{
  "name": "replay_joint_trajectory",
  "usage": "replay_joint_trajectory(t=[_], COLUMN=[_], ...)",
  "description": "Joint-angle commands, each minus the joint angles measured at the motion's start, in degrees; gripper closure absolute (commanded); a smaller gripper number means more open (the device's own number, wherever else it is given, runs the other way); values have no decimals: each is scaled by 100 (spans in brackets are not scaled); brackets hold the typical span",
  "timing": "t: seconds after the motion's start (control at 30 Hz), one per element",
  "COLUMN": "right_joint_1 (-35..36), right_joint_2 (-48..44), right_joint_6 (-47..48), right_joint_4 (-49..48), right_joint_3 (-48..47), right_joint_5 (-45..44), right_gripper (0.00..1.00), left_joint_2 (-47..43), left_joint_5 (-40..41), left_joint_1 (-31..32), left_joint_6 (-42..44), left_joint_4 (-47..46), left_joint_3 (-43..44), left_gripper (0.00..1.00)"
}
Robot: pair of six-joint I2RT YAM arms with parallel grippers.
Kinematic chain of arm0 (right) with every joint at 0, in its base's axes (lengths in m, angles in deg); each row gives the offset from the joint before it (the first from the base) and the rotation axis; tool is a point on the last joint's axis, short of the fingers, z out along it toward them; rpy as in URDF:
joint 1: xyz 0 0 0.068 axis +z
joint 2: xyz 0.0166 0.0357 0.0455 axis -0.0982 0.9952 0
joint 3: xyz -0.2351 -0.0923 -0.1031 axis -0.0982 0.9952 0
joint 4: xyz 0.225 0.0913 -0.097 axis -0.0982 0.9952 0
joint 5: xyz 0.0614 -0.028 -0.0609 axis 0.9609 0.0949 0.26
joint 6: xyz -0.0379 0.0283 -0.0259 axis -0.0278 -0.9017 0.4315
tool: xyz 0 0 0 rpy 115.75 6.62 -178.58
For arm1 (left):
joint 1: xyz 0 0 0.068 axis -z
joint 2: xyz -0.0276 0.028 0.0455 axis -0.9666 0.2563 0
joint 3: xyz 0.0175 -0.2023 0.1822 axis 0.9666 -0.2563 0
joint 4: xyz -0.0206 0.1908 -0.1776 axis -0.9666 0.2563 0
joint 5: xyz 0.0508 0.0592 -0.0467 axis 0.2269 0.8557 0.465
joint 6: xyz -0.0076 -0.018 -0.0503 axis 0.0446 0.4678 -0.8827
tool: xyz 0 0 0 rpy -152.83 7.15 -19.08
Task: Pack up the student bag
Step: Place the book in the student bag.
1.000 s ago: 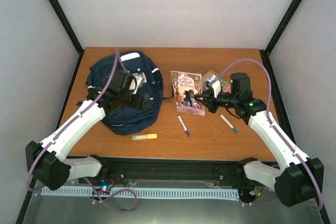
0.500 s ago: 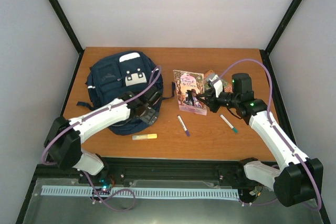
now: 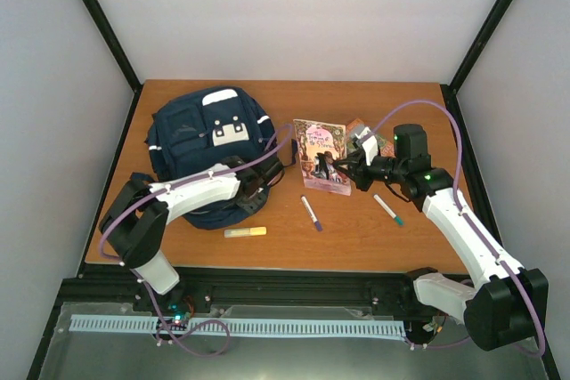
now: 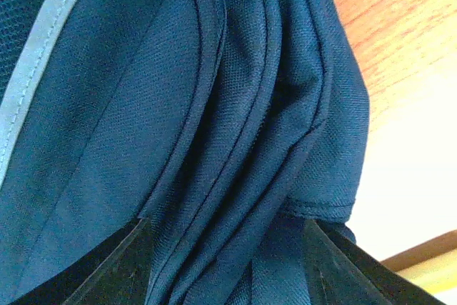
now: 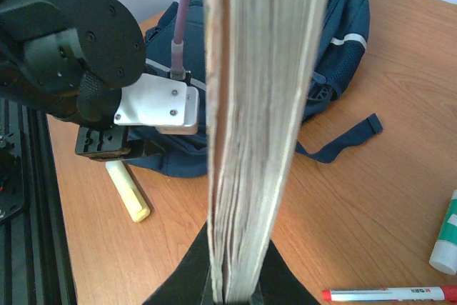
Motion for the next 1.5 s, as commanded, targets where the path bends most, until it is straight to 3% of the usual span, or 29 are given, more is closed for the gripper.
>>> replay_joint_trajectory(t=[0.0, 0.27, 0.5, 0.67, 0.87, 1.0, 1.1, 1.23, 1.47], right_joint_1=[-30, -33, -28, -33, -32, -34, -35, -31, -34], right_joint_2=[-80, -82, -31, -1, 32, 9, 34, 22, 26], right_joint_6=[130, 161, 186, 192, 204, 206, 206, 201, 137], right_joint_4=[-95, -75, -57, -32, -27, -33, -31, -21, -46], right_joint_3=[6, -1, -9, -18, -28, -21, -28, -27, -13], right_joint_5=[123, 130, 142, 150, 158, 158, 167, 161, 127], right_gripper=[96, 96, 96, 95, 95, 95, 95, 95, 95], left_joint_2=[114, 261, 284, 105, 190, 267, 258, 399, 680], left_joint_5=[404, 873, 354, 310, 361, 429, 481, 849, 938], left_joint_1=[51, 51, 59, 109, 142, 173, 176, 174, 174], left_joint_6=[57, 4, 133, 128, -7, -132, -153, -215, -229], left_joint_4=[-75, -260, -320, -362, -208, -113, -127, -52, 174], left_joint_3=[166, 194, 200, 109, 18, -29, -45, 54, 366], left_gripper=[42, 54, 72, 74, 67, 78, 80, 71, 91])
